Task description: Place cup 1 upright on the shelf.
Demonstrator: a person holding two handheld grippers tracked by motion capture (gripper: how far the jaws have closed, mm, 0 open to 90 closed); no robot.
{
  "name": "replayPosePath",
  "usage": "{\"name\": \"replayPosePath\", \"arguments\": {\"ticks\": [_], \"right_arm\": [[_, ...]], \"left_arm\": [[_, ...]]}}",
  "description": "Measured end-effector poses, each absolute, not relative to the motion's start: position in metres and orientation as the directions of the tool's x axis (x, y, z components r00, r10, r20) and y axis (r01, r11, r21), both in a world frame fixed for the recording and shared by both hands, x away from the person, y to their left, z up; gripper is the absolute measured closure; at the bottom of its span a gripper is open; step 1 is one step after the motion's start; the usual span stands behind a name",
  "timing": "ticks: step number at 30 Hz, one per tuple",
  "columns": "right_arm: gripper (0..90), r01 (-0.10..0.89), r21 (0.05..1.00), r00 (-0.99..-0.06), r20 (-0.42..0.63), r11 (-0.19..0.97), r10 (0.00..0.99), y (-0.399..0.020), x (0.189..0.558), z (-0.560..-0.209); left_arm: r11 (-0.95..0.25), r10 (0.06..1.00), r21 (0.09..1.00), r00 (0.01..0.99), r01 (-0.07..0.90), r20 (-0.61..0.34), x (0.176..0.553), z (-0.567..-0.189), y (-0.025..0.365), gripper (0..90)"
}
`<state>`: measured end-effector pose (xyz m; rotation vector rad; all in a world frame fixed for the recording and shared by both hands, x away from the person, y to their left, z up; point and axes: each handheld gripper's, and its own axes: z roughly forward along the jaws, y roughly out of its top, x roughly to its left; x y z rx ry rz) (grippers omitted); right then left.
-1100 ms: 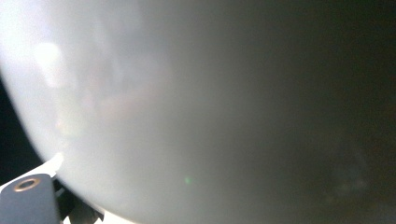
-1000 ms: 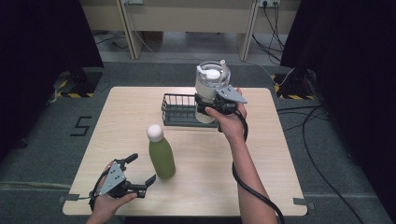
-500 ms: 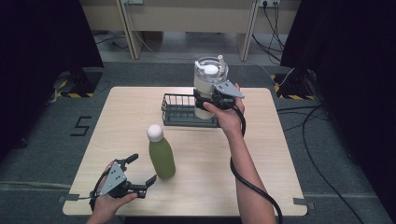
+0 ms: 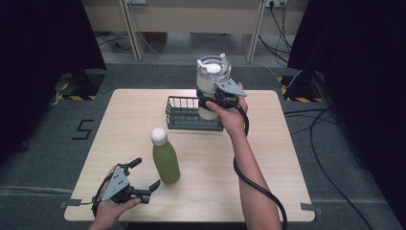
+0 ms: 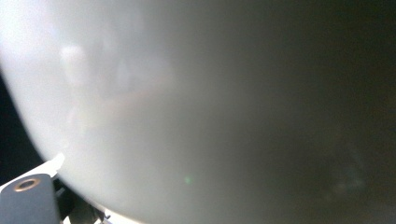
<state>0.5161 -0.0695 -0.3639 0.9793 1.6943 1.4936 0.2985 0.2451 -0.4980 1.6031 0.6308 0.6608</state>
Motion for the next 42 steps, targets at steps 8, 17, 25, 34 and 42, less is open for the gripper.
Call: {"name": "replayPosePath", "arguments": {"ticks": [8,17,25,34,42], "right_arm": [[10.5,0.118,0.991,-0.485,-0.001,0.067,0.875,-0.068,0.526,-0.364],[10.5,0.134,0.989,-0.477,0.010,0.062,0.879,-0.064,0.536,-0.364],[10.5,0.144,0.987,-0.468,0.009,0.066,0.884,-0.063,0.543,-0.365],[10.5,0.150,0.986,-0.459,0.002,0.075,0.888,-0.062,0.551,-0.366],[10.5,0.153,0.985,-0.445,-0.003,0.079,0.895,-0.059,0.556,-0.370]], "left_arm": [[-0.123,0.722,0.992,0.689,0.036,0.065,0.299,-0.498,0.245,0.0],[-0.124,0.722,0.992,0.689,0.036,0.066,0.299,-0.499,0.246,0.0],[-0.124,0.721,0.992,0.690,0.036,0.065,0.299,-0.499,0.246,0.0],[-0.124,0.721,0.992,0.690,0.037,0.064,0.299,-0.499,0.245,0.0],[-0.127,0.719,0.991,0.692,0.039,0.065,0.299,-0.500,0.245,0.0]]}}
